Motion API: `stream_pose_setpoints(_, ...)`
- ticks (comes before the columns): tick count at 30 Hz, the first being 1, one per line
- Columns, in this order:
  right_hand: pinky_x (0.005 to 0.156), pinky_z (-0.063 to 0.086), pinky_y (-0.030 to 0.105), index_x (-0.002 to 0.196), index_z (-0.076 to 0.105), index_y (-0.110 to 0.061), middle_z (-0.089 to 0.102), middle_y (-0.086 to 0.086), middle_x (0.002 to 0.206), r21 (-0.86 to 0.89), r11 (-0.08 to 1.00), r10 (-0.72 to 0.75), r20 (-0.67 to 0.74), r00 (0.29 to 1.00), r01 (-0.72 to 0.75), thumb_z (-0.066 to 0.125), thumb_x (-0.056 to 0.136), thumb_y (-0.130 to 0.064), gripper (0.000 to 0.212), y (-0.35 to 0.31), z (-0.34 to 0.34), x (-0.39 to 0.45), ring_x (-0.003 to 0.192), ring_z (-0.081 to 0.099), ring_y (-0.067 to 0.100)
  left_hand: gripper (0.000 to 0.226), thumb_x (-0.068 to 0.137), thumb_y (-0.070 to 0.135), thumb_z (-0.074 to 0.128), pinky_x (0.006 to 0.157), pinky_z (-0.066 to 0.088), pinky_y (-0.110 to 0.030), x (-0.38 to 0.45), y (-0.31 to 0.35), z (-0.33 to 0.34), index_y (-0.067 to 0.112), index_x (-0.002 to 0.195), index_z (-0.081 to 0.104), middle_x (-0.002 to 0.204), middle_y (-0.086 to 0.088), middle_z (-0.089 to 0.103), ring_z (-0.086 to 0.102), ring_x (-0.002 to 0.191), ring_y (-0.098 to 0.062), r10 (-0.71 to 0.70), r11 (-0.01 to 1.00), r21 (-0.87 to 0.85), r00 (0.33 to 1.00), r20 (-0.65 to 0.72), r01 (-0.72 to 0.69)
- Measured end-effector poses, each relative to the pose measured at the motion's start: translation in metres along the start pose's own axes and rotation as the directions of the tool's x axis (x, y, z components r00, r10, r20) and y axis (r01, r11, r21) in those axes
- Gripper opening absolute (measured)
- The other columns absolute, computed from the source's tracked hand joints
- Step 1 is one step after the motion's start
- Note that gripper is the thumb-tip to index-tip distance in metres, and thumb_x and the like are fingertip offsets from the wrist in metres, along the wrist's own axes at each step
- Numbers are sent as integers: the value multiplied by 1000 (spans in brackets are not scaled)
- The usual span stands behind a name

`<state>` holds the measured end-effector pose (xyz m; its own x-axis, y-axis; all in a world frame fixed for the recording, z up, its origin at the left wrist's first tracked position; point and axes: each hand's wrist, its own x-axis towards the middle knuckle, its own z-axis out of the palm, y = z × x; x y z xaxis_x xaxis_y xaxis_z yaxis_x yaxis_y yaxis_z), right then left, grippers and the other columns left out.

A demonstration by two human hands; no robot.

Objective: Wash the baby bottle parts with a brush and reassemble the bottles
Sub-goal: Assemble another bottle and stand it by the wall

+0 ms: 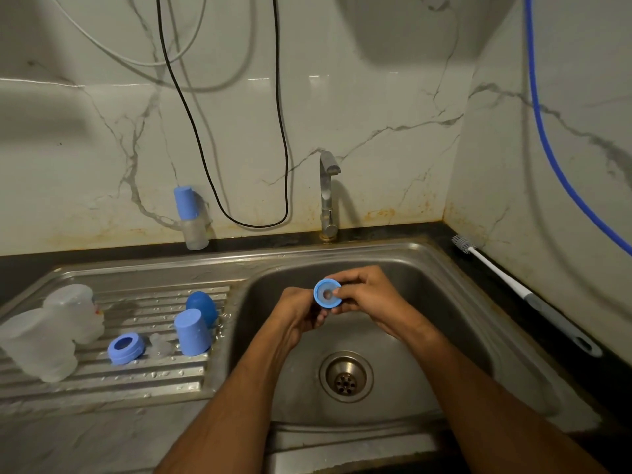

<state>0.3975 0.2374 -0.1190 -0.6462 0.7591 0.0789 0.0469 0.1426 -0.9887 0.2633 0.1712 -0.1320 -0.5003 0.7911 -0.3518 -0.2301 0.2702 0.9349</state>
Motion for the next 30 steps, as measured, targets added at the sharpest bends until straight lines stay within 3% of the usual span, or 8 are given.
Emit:
stream_pose_setpoints(4, 67, 62, 30, 112, 75, -5, 77, 11, 99, -21, 997, -76, -24, 997, 75, 72, 88, 2, 25, -1, 1, -2, 87, 76, 24, 24, 94, 3, 49, 45, 43, -21, 2, 4, 1, -4, 89, 70, 66, -16, 64, 52, 47, -15, -70, 997, -49, 996, -53, 68)
stream_pose_setpoints(11, 63, 62, 30, 107, 75, -5, 76, 11, 99, -39, 996, -77, -23, 997, 76, 72, 86, 5, 23, -5, 6, -3, 82, 76, 24, 28, 96, 9, 46, 43, 42, -22, 2, 3, -3, -6, 92, 69, 59, -14, 64, 54, 46, -15, -82, 997, -15, 990, -116, 80)
stream_pose_setpoints(13, 64, 63, 32, 105, 75, -7, 75, 12, 100, 10, 999, -46, -63, 997, 47, 72, 86, 5, 22, -5, 5, -2, 82, 77, 25, 25, 94, 7, 49, 52, 48, -24, -2, 2, -2, -5, 98, 71, 68, -15, 68, 59, 55, -16, -9, 998, -63, 998, -61, 5)
stream_pose_setpoints(17, 74, 64, 36, 110, 74, -6, 74, 12, 107, 126, 992, 27, -64, 998, -19, 73, 87, 4, 26, -3, 0, -3, 93, 76, 24, 35, 93, -2, 47, 83, 58, -37, -7, -2, -11, 4, 118, 70, 111, -19, 73, 70, 102, -28, 142, 934, -353, 956, 255, -44)
stream_pose_setpoints(22, 81, 63, 41, 113, 72, -5, 74, 15, 108, 202, 977, 76, -44, 996, -65, 73, 87, 2, 27, -5, -3, -3, 94, 76, 26, 33, 98, -5, 43, 100, 52, -43, -7, -2, -10, 1, 120, 67, 116, -21, 71, 67, 112, -31, 124, 896, -444, 950, 285, 17)
stream_pose_setpoints(24, 73, 64, 37, 113, 69, -7, 75, 16, 101, 135, 988, 77, -23, 997, -73, 72, 91, -4, 23, -8, -2, -5, 85, 77, 28, 25, 98, 3, 54, 95, 55, -39, -7, -2, -11, -1, 119, 68, 110, -20, 73, 69, 101, -28, 95, 885, -464, 963, 252, 34)
stream_pose_setpoints(26, 67, 64, 35, 112, 69, -7, 76, 16, 98, 25, 999, 38, -34, 999, -37, 73, 90, -7, 22, -8, -2, -5, 80, 77, 27, 22, 95, 10, 63, 76, 59, -30, -6, -1, -12, 0, 113, 71, 102, -19, 74, 69, 90, -22, 50, 892, -450, 979, 198, 46)
stream_pose_setpoints(30, 70, 64, 32, 116, 70, -4, 75, 13, 106, 38, 999, -19, -40, 999, 20, 74, 86, 2, 31, -6, -1, -2, 88, 76, 23, 19, 93, 19, 68, 61, 58, -23, -6, 1, -9, 2, 101, 75, 95, -17, 74, 68, 81, -19, 15, 925, -377, 987, 163, 48)
